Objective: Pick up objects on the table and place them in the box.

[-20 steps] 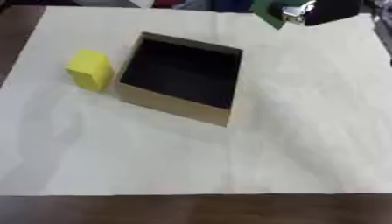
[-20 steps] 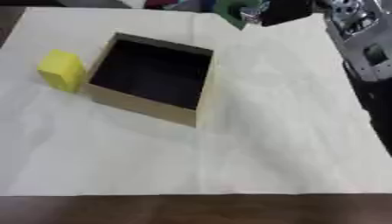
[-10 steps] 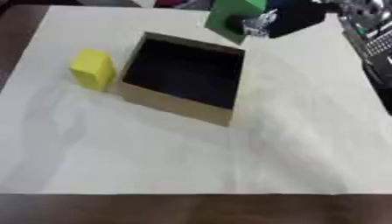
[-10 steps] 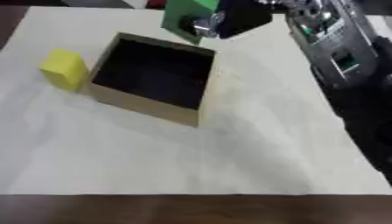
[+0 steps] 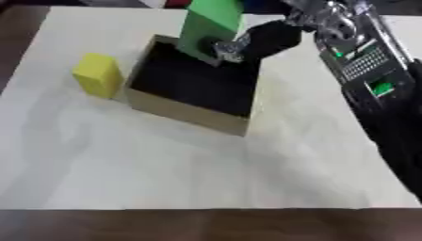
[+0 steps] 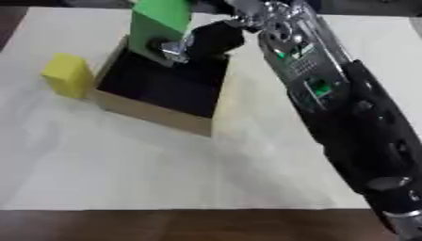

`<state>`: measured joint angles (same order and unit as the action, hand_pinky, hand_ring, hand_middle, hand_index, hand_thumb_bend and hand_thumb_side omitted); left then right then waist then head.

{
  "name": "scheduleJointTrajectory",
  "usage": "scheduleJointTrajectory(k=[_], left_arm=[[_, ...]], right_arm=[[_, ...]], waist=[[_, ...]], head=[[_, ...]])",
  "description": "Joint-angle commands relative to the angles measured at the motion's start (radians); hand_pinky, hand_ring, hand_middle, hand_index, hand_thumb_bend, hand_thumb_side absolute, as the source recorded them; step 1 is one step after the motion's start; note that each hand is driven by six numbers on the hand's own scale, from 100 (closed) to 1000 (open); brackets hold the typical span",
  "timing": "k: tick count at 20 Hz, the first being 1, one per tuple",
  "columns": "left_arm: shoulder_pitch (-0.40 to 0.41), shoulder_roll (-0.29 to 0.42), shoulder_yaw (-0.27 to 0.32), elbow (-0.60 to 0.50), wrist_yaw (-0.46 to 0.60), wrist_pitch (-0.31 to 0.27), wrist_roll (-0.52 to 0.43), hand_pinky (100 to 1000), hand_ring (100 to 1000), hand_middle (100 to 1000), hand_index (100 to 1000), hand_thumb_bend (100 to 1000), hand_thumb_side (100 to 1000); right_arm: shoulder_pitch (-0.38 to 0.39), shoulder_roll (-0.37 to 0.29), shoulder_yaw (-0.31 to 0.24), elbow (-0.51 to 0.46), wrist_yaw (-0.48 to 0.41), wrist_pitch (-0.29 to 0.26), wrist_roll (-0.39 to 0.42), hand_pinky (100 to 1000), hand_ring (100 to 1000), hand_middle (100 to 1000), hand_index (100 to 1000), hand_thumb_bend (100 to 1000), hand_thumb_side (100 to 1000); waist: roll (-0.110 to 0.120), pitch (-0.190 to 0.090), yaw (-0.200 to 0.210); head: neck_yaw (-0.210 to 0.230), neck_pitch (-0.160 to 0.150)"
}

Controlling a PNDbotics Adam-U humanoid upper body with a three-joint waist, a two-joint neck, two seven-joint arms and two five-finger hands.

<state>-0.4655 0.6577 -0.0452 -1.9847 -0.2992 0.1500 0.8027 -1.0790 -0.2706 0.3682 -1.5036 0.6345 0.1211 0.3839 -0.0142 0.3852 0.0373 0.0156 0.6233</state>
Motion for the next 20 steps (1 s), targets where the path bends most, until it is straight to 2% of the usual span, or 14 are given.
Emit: scheduleJointTrajectory(k=[1, 8, 12, 15, 16, 17, 18, 19, 20], left_arm=[[-0.015, 0.013, 0.004, -0.015, 0.001, -0.001, 0.002, 771, 795, 715, 749, 231, 1000], [-0.019, 0.01, 0.002, -0.015, 0.002, -0.002, 0.0, 771, 793, 714, 749, 227, 1000], [-0.018, 0.01, 0.001, -0.015, 0.001, -0.002, 0.0, 770, 793, 714, 749, 226, 1000], [-0.017, 0.009, 0.001, -0.015, 0.001, -0.002, 0.001, 770, 792, 714, 749, 225, 1000], [-0.017, 0.009, 0.001, -0.015, 0.002, -0.001, 0.001, 770, 792, 714, 749, 225, 1000], [-0.016, 0.009, 0.001, -0.015, 0.002, -0.001, 0.001, 770, 791, 714, 749, 224, 1000], [-0.016, 0.008, 0.001, -0.015, 0.001, -0.001, 0.001, 770, 791, 714, 749, 224, 1000], [-0.016, 0.009, 0.0, -0.015, 0.001, -0.001, 0.001, 770, 791, 715, 749, 224, 1000], [-0.016, 0.009, 0.0, -0.015, 0.001, -0.001, 0.0, 770, 792, 715, 749, 224, 1000]], right_arm=[[-0.006, 0.013, 0.002, 0.021, 0.068, -0.016, -0.03, 853, 756, 505, 530, 474, 494], [0.01, 0.035, 0.025, 0.122, 0.18, -0.08, -0.077, 855, 765, 516, 545, 536, 501], [0.013, 0.041, 0.036, 0.158, 0.229, -0.117, -0.091, 859, 783, 556, 596, 563, 511], [0.013, 0.042, 0.037, 0.172, 0.253, -0.131, -0.099, 864, 804, 632, 696, 581, 522], [0.013, 0.043, 0.037, 0.175, 0.259, -0.134, -0.101, 864, 805, 638, 702, 583, 523], [0.013, 0.043, 0.037, 0.178, 0.265, -0.137, -0.101, 876, 836, 711, 768, 605, 542], [0.013, 0.042, 0.038, 0.181, 0.271, -0.14, -0.098, 878, 842, 723, 775, 608, 545], [0.013, 0.042, 0.038, 0.184, 0.278, -0.143, -0.094, 910, 900, 801, 842, 674, 559], [0.012, 0.04, 0.037, 0.187, 0.286, -0.145, -0.088, 916, 912, 814, 853, 694, 558]], waist=[[0.004, -0.021, 0.003], [0.007, -0.014, 0.008], [0.008, -0.01, 0.011], [0.009, -0.008, 0.01], [0.009, -0.007, 0.009], [0.009, -0.007, 0.009], [0.009, -0.006, 0.008], [0.009, -0.006, 0.008], [0.009, -0.005, 0.007]], head=[[-0.002, -0.004], [-0.008, -0.008], [-0.012, -0.009], [-0.013, -0.009], [-0.014, -0.01], [-0.015, -0.009], [-0.015, -0.009], [-0.015, -0.009], [-0.015, -0.009]])
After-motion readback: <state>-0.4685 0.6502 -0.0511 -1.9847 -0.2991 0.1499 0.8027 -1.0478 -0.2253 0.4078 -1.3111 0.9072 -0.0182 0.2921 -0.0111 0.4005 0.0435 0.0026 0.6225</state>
